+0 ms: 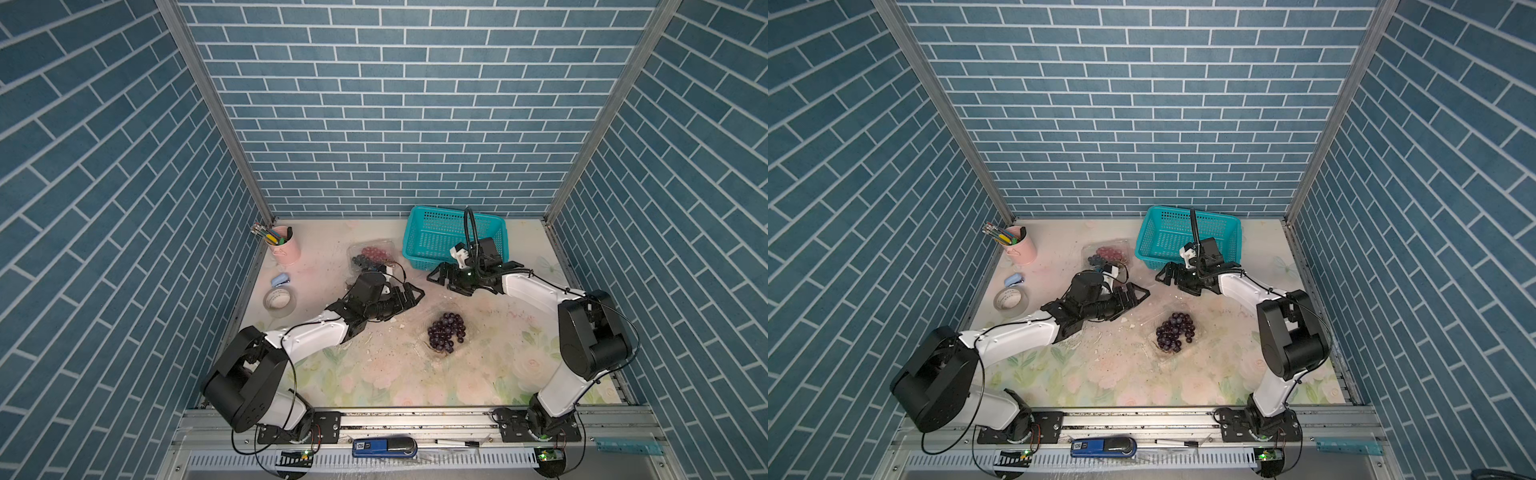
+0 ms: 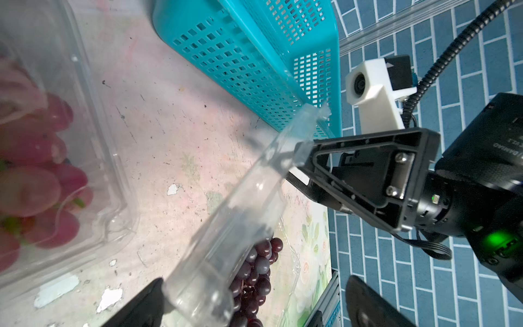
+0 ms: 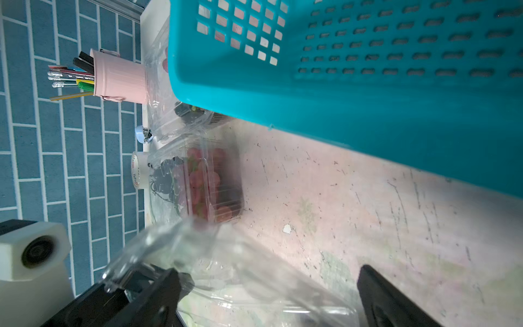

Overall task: Pack grapes into containers
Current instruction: Close the packing box at the center of the board.

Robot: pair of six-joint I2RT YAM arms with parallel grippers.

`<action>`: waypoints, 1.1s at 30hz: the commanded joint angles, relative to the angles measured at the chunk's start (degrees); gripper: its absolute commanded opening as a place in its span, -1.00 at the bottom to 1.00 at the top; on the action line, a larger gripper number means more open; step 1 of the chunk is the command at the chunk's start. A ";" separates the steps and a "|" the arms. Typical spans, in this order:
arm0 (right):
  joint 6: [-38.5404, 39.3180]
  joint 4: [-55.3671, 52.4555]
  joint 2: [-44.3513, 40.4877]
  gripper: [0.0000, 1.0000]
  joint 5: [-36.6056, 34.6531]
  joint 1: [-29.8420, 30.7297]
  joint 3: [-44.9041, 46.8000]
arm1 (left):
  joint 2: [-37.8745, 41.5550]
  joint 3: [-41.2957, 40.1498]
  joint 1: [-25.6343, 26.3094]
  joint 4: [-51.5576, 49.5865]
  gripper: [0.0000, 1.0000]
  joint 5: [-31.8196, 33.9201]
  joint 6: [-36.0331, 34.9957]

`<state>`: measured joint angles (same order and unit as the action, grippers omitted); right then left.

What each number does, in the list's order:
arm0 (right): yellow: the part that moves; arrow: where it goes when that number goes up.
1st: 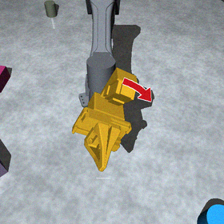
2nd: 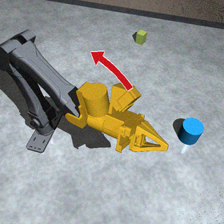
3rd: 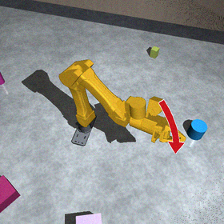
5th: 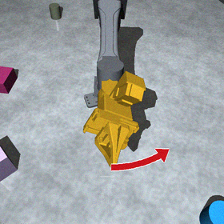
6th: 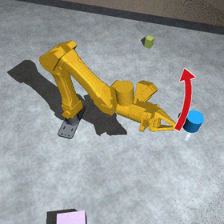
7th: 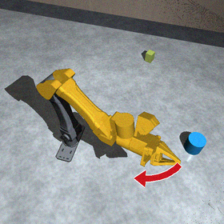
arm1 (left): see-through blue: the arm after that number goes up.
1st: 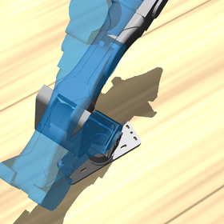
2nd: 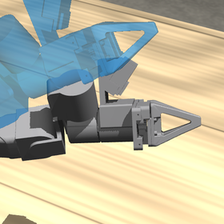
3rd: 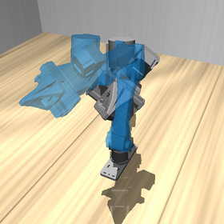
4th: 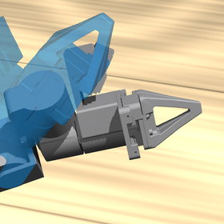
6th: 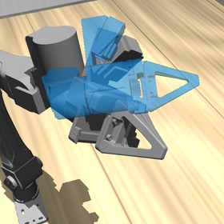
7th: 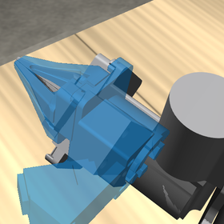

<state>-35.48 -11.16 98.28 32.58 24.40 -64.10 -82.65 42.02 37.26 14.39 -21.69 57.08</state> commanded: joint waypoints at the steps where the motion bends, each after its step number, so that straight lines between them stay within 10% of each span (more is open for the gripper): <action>1: 2.50 -0.79 -0.01 0.97 0.81 0.34 -0.90 | 0.34 1.12 -0.13 -2.27 0.99 0.13 -1.91; 33: 3.31 -10.97 -20.93 0.97 -4.66 -6.05 12.67 | 0.70 5.17 0.18 -4.29 0.99 -0.68 -2.98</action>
<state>-31.29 -18.39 79.92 30.57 19.33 -53.54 -81.38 45.45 37.32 9.98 -22.06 54.98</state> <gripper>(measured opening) 0.985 0.995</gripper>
